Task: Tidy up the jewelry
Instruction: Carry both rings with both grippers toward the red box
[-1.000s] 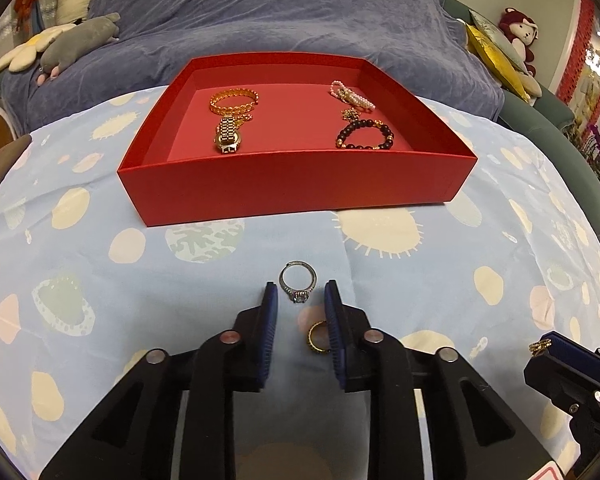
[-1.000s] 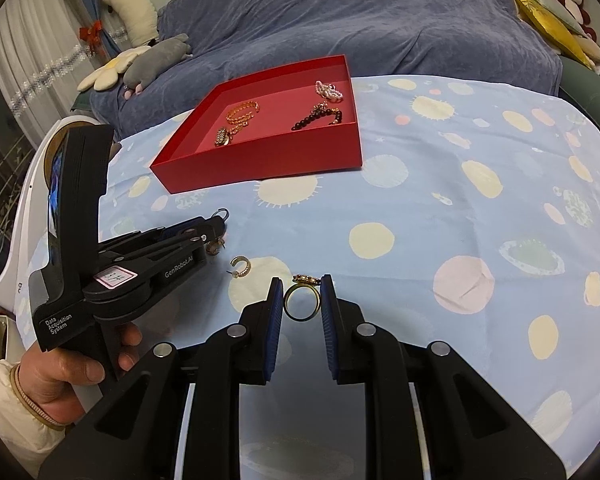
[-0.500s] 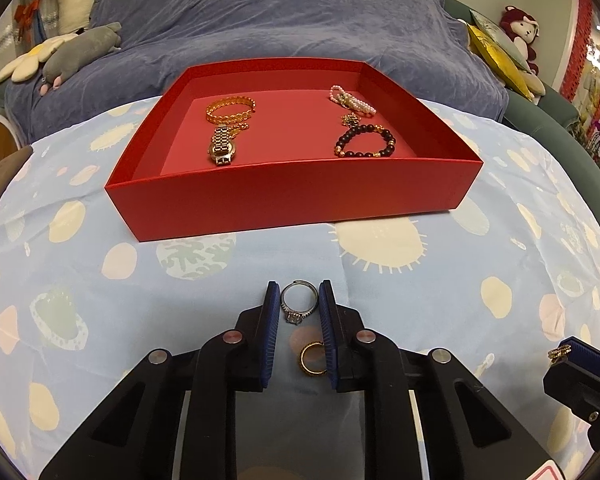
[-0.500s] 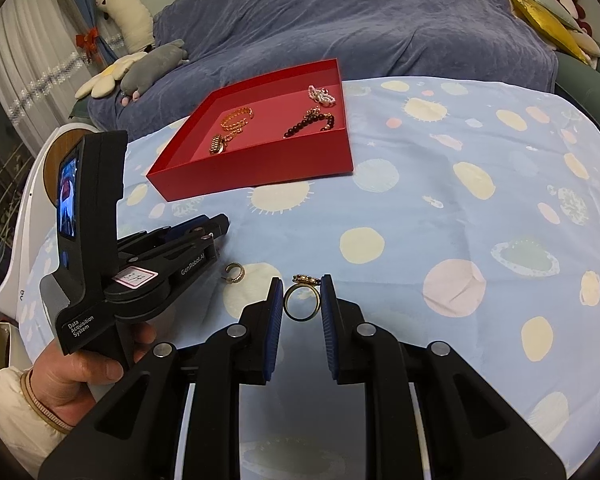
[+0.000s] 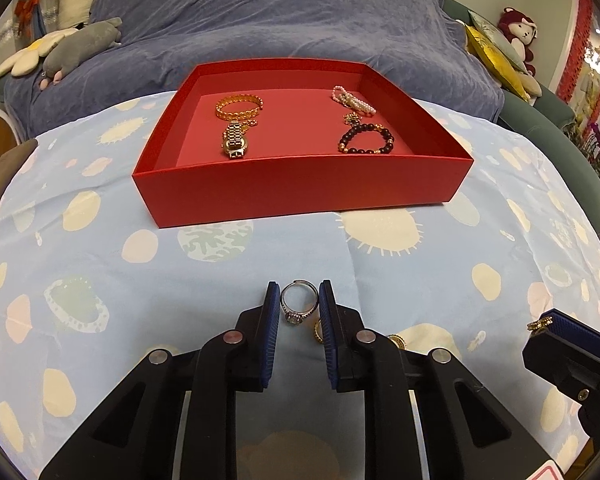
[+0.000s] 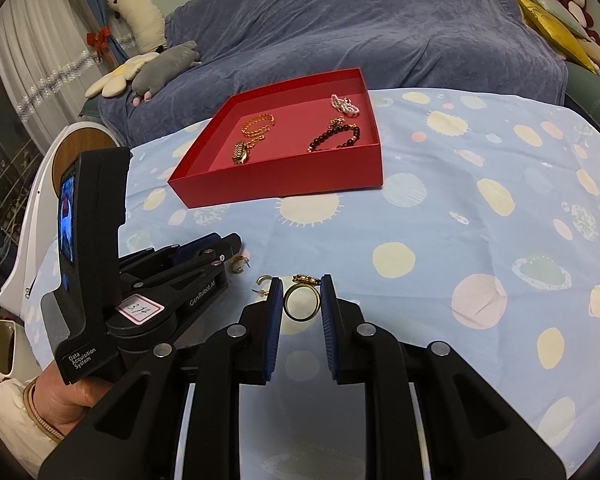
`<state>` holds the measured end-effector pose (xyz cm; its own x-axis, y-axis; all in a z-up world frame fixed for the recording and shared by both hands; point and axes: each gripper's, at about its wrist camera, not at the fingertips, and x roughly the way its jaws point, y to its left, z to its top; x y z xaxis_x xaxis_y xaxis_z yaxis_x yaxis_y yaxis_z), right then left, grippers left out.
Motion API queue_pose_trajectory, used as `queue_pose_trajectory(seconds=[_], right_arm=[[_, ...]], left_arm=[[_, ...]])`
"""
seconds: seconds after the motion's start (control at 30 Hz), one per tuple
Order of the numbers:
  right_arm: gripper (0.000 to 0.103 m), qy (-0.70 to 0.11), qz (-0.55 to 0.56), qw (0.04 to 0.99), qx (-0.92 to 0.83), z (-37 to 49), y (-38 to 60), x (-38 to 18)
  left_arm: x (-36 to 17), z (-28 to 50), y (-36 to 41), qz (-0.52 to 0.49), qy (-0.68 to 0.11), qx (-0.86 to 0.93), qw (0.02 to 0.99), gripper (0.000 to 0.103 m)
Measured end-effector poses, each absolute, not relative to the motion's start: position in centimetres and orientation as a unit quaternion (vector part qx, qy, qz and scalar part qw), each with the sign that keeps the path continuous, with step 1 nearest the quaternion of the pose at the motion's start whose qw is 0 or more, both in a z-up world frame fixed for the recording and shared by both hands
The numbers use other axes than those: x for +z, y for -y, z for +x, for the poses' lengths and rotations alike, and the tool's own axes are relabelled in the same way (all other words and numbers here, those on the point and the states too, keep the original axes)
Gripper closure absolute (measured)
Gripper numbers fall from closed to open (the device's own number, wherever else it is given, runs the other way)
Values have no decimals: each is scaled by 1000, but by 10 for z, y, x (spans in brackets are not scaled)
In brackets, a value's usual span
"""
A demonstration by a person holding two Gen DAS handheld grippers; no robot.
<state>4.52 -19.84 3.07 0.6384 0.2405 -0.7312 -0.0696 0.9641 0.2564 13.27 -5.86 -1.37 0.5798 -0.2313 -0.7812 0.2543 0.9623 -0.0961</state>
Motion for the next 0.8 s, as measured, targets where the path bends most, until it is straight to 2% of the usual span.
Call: queue_pose_trajectory(seconds=[0.47,0.8], right_arm=[[85,-410,111,900,104,61,168,42],[85,-385,99,912,102,99,170,76]], left_arm=[[11,126,22,-23,-431,-132,892,86],[58,152,8,-51,-393,-130,909,87]])
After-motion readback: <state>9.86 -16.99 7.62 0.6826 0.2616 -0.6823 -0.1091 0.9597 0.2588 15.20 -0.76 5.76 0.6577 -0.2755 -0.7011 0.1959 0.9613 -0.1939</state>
